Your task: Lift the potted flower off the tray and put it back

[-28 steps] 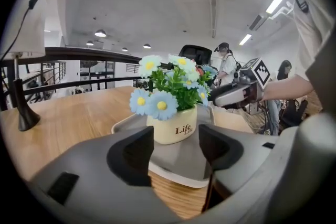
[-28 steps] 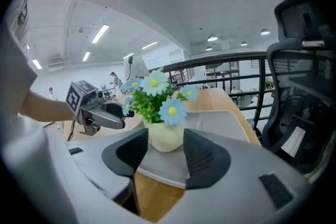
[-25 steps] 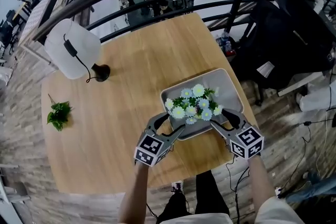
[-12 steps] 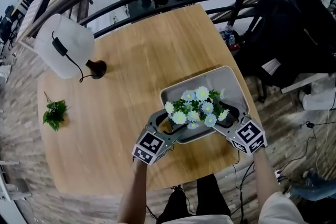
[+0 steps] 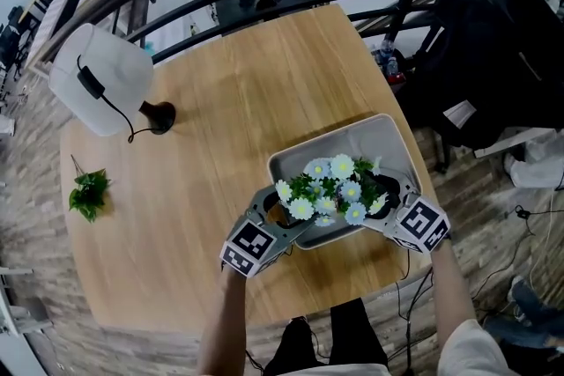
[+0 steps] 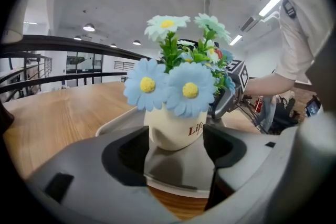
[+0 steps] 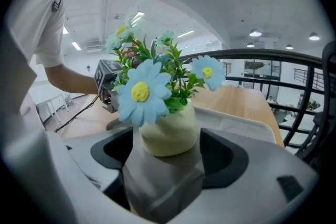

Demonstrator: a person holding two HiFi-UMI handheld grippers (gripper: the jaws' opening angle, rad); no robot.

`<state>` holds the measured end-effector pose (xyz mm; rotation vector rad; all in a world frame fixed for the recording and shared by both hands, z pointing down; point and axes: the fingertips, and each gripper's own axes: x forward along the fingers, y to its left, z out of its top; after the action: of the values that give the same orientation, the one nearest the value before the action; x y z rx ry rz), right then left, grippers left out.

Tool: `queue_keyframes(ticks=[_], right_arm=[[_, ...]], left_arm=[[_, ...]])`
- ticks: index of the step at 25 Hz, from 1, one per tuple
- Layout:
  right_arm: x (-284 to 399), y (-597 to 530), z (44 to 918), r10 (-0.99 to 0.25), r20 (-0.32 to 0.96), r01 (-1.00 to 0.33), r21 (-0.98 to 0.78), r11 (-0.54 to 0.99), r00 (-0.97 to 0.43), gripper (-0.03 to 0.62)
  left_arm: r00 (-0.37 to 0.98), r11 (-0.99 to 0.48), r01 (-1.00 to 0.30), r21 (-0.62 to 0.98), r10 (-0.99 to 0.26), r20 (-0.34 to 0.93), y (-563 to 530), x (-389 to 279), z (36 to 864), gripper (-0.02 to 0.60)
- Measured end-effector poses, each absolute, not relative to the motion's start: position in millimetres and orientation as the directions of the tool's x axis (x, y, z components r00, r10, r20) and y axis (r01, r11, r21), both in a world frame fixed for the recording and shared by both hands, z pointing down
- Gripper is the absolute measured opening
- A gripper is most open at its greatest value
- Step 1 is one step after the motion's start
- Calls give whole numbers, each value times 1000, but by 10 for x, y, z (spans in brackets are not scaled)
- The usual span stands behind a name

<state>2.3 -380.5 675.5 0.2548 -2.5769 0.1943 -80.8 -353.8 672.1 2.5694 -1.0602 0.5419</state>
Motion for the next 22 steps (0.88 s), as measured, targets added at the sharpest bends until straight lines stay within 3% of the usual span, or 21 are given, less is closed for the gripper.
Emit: queue_keyframes(ticks=[7,22], right_arm=[[-90,-3802,6804,-81,535,-150,-88,985,-841,422],[-201,-3850,6852,-104,550,-163,-60,985,-828,417]], left_arm=[[653,-671,-726,151,-603,459,-3585,-783,6757,349],[616,-646,-753,127,-623,481,-3614,-781,6774,337]])
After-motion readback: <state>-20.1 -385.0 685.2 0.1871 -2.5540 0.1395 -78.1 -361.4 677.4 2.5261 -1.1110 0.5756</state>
